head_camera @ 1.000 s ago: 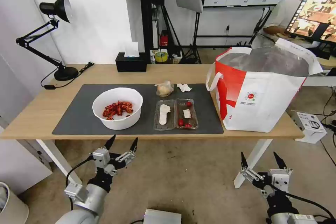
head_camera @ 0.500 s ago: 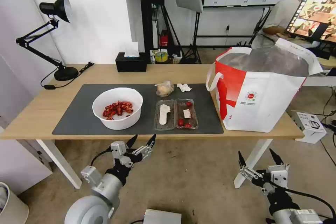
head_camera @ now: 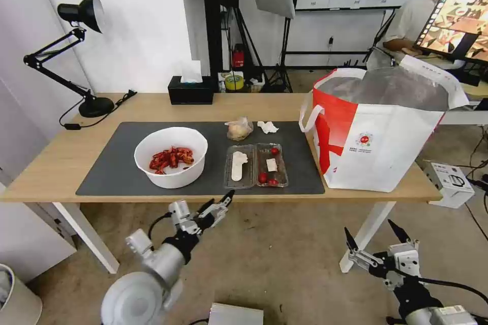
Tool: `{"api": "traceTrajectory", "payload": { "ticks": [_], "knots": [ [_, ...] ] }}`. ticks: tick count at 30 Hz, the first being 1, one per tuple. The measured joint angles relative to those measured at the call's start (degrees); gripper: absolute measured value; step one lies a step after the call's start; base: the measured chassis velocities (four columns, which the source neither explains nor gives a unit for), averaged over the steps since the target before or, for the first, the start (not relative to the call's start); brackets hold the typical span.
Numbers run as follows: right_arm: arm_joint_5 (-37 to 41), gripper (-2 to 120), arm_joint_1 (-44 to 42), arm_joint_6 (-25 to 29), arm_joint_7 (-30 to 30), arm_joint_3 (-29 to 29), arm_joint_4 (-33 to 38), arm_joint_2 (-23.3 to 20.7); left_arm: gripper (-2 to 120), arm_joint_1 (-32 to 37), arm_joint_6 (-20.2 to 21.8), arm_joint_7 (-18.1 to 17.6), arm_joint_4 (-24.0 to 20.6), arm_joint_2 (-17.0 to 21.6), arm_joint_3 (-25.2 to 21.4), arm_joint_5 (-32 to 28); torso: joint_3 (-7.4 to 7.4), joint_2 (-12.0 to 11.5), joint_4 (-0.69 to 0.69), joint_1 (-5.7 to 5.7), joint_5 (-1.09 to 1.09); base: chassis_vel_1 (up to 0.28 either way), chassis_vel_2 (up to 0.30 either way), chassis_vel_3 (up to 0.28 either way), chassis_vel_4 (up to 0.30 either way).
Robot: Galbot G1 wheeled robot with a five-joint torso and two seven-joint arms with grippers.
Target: Pick up the trash from the table and place it into the takeout bag.
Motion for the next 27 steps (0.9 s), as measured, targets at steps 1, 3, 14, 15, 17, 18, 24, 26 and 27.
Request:
{"api": "traceTrajectory", "payload": {
  "ticks": [1, 3, 14, 15, 17, 18, 24, 26, 27],
  "knots": [
    [-0.1, 100, -0.2, 0.0, 0.0, 0.0, 0.1, 0.1, 100, -0.8, 0.0, -0.6, 0.4, -0.2, 0.6, -0.6, 0.0, 0.0, 0.0, 0.0, 0.0, 0.0, 0.0, 0.0, 0.0],
    [-0.2, 100, -0.6, 0.0, 0.0, 0.0, 0.4, 0.4, 100, -2.5, -0.2, -1.8, 1.6, -1.2, 1.7, -1.9, 0.0, 0.0, 0.0, 0.0, 0.0, 0.0, 0.0, 0.0, 0.0],
    [-0.4, 100, -1.7, 0.1, 0.2, 0.5, 0.7, -0.6, 100, -8.0, -2.2, -9.3, 4.1, -5.8, 3.7, -10.0, 0.0, 0.0, 0.0, 0.0, 0.01, 0.0, 0.0, 0.0, 0.0],
    [-0.4, 100, -1.7, 0.1, 0.2, 0.5, 0.7, -0.6, 100, -8.0, -2.2, -9.3, 4.1, -5.8, 3.7, -10.0, 0.0, 0.0, 0.0, 0.0, 0.01, 0.0, 0.0, 0.0, 0.0],
    [-1.1, 100, -1.7, 0.1, 0.3, 0.3, 0.6, -0.5, 100, -8.5, -2.3, -10.5, 4.9, -7.1, 3.8, -10.3, 0.0, 0.0, 0.0, 0.0, 0.0, 0.0, 0.0, 0.0, 0.0],
    [-1.1, 100, -1.7, 0.1, 0.3, 0.3, 0.6, -0.5, 100, -8.5, -2.3, -10.5, 4.9, -7.1, 3.8, -10.3, 0.0, 0.0, 0.0, 0.0, 0.0, 0.0, 0.0, 0.0, 0.0],
    [-1.4, 100, -1.3, 0.2, 0.4, 0.3, -0.1, -0.4, 100, -9.7, -2.3, -12.1, 6.7, -9.3, 4.1, -10.5, 0.0, 0.0, 0.0, 0.0, 0.0, 0.0, 0.0, 0.0, 0.0],
    [-1.4, 100, -1.3, 0.2, 0.4, 0.3, -0.2, -0.4, 100, -10.3, -2.3, -12.4, 7.1, -9.5, 4.4, -10.5, 0.0, 0.0, 0.0, 0.0, 0.0, 0.0, 0.0, 0.0, 0.0],
    [-1.4, 100, -1.3, 0.2, 0.4, 0.3, -0.2, -0.4, 100, -10.9, -2.3, -12.7, 7.4, -9.7, 4.6, -10.7, 0.0, 0.0, 0.0, 0.0, 0.0, 0.0, 0.0, 0.0, 0.0]
  ]
}}
